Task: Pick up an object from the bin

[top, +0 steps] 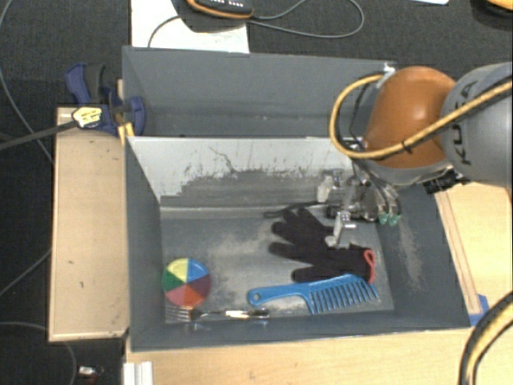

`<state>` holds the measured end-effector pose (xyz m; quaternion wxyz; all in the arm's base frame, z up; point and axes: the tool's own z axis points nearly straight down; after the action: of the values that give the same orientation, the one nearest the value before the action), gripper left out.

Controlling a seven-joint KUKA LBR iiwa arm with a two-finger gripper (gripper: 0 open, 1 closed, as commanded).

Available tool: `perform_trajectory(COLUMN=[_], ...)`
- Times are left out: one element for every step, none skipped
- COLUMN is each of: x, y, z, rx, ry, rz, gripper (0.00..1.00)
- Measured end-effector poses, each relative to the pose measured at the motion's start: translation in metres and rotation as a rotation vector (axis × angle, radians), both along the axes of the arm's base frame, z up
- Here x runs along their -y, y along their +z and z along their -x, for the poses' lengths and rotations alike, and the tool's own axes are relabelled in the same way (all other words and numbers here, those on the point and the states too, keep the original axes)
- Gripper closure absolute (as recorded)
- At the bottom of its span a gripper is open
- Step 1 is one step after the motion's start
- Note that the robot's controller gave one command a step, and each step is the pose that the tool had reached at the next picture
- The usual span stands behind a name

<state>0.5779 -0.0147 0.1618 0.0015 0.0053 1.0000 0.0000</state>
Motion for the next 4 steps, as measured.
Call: perform_trajectory(x=[0.003,0.024,0.003,0.003], y=[-0.031,-0.068,-0.090,-0.090], z=[0.018,0.017,0.016,0.016], rx=[0.002,0.004,0.001,0.001], ry=[0.160,-0.105,0.386,0.385], rz=[0.000,-0.001,0.001,0.001], gripper=[0.00,0.00,1.00,1.00])
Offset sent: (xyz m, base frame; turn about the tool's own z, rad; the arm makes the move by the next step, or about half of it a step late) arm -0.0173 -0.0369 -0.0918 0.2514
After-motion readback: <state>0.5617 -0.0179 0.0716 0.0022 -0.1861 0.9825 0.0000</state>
